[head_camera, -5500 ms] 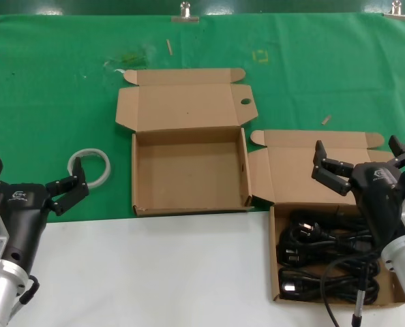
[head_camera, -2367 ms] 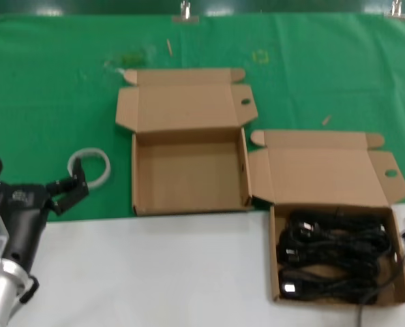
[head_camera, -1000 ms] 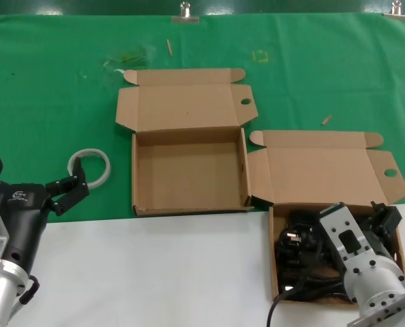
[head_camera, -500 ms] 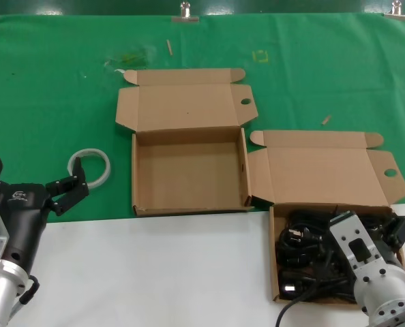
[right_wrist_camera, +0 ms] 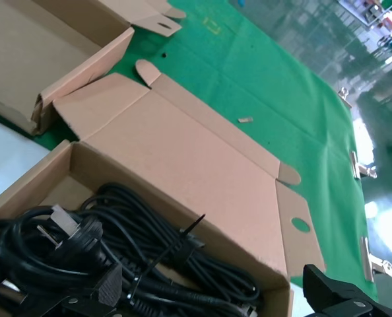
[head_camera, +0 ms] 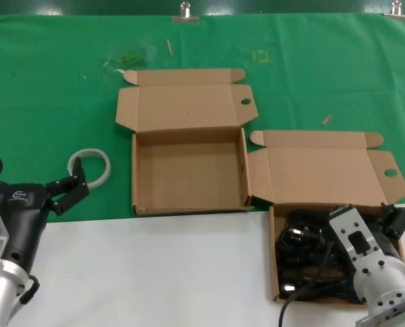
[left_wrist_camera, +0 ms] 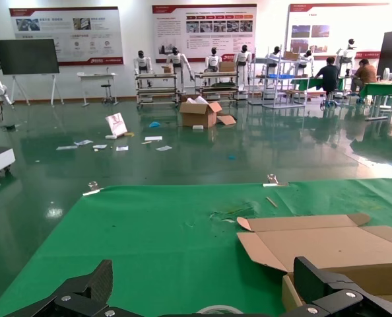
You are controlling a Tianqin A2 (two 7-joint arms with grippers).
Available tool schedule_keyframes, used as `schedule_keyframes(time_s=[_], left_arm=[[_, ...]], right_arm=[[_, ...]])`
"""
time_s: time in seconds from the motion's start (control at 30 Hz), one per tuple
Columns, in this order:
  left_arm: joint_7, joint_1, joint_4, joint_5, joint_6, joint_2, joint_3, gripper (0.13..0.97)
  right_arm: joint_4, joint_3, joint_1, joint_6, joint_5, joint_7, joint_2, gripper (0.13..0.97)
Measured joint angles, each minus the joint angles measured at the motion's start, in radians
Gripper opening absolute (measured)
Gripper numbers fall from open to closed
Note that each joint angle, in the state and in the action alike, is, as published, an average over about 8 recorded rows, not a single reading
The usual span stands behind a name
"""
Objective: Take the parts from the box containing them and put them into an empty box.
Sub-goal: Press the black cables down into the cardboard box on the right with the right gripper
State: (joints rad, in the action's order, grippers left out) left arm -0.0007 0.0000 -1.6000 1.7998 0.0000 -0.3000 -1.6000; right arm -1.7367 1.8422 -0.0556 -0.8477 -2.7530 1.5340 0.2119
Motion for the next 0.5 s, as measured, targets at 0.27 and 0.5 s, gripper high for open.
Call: schedule_keyframes(time_s=[0.27,0.5], left_arm=[[0.000,0.000,0.000,0.000,0.000,0.000,0.000,0.965],[0.000,0.000,0.000,0.000,0.000,0.000,0.000,0.965]], right_arm=[[0.038,-0.007,-0.018,0.035,0.000,0.003,0.000,0.912],[0.068,-0.009,-0.023,0.065,0.000,-0.003,0.000,0.832]])
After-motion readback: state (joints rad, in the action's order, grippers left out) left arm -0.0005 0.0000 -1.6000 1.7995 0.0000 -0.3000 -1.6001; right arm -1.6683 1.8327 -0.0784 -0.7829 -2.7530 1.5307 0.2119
